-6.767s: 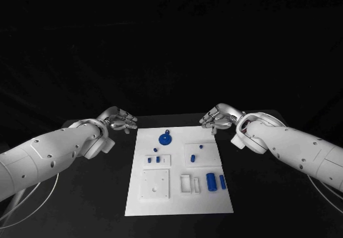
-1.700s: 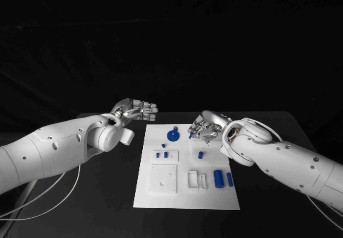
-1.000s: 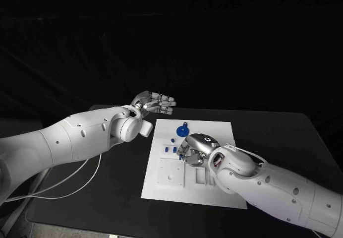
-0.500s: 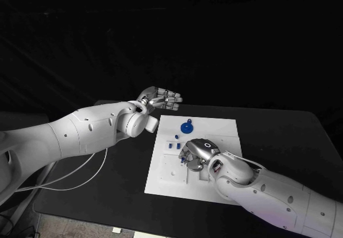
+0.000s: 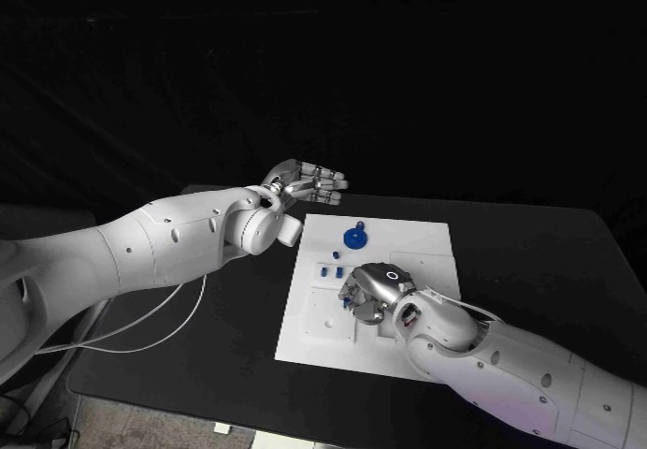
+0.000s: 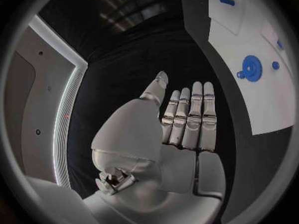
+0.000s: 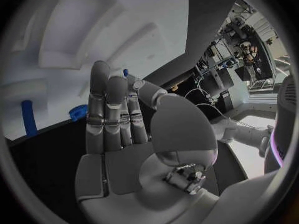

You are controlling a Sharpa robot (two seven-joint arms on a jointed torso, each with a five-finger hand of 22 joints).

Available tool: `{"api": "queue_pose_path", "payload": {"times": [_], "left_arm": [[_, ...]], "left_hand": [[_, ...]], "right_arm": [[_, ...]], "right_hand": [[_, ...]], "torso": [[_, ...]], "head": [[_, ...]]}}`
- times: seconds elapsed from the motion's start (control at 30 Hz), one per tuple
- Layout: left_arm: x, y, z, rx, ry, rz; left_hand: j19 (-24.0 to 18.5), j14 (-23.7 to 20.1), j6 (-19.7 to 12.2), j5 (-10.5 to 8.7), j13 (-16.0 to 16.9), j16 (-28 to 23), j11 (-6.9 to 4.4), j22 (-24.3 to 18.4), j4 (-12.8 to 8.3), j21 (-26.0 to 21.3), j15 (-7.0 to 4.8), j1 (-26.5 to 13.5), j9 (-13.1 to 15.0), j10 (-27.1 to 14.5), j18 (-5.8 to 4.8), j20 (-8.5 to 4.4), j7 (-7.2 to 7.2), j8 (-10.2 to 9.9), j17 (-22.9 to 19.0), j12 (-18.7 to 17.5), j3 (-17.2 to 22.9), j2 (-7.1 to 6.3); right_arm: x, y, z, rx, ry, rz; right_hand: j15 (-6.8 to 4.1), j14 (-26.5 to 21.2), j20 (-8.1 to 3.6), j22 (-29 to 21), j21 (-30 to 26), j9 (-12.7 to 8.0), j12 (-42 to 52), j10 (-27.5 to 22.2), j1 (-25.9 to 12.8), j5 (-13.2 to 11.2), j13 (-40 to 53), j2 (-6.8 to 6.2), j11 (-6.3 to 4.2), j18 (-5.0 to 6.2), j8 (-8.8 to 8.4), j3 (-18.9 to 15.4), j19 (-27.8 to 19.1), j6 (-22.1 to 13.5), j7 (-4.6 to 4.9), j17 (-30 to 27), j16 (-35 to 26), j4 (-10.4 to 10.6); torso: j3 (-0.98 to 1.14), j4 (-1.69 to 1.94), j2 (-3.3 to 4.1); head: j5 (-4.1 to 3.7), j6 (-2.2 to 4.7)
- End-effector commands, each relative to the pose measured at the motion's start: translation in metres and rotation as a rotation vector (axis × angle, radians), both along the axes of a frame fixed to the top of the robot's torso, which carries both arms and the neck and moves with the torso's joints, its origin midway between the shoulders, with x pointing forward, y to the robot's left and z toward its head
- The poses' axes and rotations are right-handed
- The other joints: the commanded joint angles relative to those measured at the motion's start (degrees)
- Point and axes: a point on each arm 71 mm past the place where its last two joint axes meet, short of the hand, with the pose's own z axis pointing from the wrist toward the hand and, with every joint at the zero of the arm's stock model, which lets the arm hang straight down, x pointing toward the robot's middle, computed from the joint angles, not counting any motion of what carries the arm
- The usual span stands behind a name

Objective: Assemble the parts on the task board

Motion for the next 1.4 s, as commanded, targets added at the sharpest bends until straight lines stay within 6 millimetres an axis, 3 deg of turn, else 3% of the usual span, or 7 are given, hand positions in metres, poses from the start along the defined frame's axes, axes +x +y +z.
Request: {"api": "queue_pose_path", "payload": {"times": [0.03,1.4], "left_arm": [[0.0,-0.002,0.001,-0.012,-0.003,-0.016],[0.0,-0.001,0.0,-0.008,0.014,-0.024]], "left_hand": [[0.0,-0.2,0.0,-0.01,0.0,-0.2,0.09,-0.1,0.3,0.3,0.24,-0.4,0.0,0.1,0.63,0.24,0.29,0.0,0.0,-0.2,0.0,0.35],[-0.1,-0.7,0.1,-0.29,0.0,-0.2,0.35,-0.2,0.7,0.3,0.43,-0.2,0.0,-0.6,0.79,0.42,0.3,0.0,0.0,-0.2,-0.2,0.3]], "right_arm": [[0.0,0.0,-0.002,-0.02,-0.007,0.002],[-0.002,-0.002,-0.014,-0.046,0.02,0.003]], "right_hand": [[-0.32,0.1,-0.16,0.0,-0.2,0.1,0.1,0.3,0.0,0.2,0.1,-0.51,-0.01,0.48,0.29,0.4,0.2,0.4,0.05,-0.1,0.3,0.1],[-0.33,0.0,-0.19,0.7,-0.7,0.1,0.1,0.3,-0.1,0.2,0.0,-0.51,-0.02,0.44,0.29,0.5,0.3,0.5,0.04,-0.2,0.4,0.0]], "torso": [[0.02,0.03,-0.01],[0.02,-0.03,-0.02]], "head": [[0.2,-0.19],[0.68,-0.79]]}}
